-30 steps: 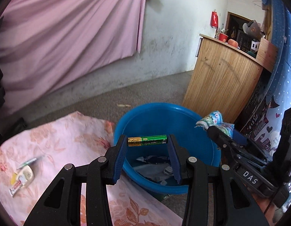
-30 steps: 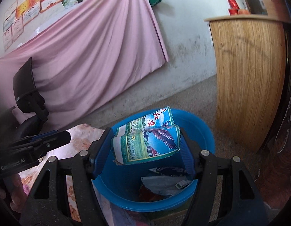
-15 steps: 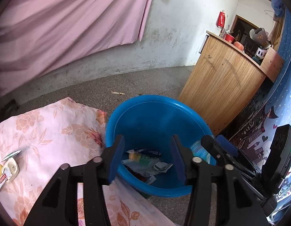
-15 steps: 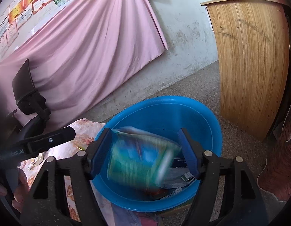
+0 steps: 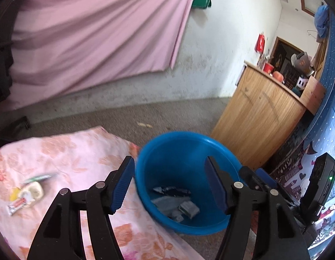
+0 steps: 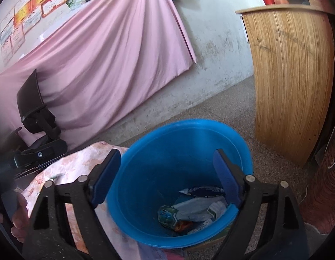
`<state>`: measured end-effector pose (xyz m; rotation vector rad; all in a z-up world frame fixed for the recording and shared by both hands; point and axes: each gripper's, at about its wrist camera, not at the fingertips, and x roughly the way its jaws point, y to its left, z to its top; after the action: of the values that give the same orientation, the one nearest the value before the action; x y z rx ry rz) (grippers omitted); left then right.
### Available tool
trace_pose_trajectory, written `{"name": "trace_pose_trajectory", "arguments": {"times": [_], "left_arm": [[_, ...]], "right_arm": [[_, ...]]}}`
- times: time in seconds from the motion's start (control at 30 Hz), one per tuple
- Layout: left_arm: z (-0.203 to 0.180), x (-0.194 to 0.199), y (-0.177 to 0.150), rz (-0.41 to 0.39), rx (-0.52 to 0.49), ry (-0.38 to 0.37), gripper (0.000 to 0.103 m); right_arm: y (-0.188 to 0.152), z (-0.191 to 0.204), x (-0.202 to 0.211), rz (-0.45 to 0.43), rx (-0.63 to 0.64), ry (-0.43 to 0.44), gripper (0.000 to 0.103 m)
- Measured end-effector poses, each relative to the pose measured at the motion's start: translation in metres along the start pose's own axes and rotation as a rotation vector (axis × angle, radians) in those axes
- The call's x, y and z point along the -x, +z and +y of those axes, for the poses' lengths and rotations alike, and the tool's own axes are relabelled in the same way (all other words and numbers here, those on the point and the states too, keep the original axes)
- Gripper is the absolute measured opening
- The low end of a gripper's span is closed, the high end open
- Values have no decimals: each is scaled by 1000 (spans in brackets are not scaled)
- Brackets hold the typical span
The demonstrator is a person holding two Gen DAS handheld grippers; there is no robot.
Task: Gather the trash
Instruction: 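Move both tools back over the bed toward the white lid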
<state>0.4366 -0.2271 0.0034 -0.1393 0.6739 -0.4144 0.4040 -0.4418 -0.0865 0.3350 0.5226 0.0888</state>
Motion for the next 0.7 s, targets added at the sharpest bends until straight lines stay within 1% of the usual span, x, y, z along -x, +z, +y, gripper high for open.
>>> {"name": "trace_pose_trajectory", "arguments": {"times": [0.07,0.13,0.2,0.23,0.27,0.3,0.33,0.43,0.53,0.7], "left_arm": [[4,15,0,-42,-2,18,74],[10,31,-1,-88,-9,34,77],[15,47,-2,-132,-22,52,78],[17,56,-3,-154,-26,62,81],[19,65,-4,-179,-29,74,91],[21,72,-4,-202,-31,90,98],[24,83,-6,-244,-30,114,102],[31,108,-12,-327,-42,149,102],[38,127,-19,-381,-66,209,102],[55,158,-35,-460,-77,277,102]], "right_arm": [[4,8,7,-26,15,8,103],[7,16,14,-50,30,11,103],[9,25,23,-89,40,22,103],[10,30,28,-113,46,29,103],[11,36,33,-137,54,37,103],[12,41,37,-157,62,45,103],[12,47,42,-181,71,54,103],[13,65,54,-241,97,79,103],[12,85,64,-299,129,101,103],[8,120,79,-388,182,153,103]]}}
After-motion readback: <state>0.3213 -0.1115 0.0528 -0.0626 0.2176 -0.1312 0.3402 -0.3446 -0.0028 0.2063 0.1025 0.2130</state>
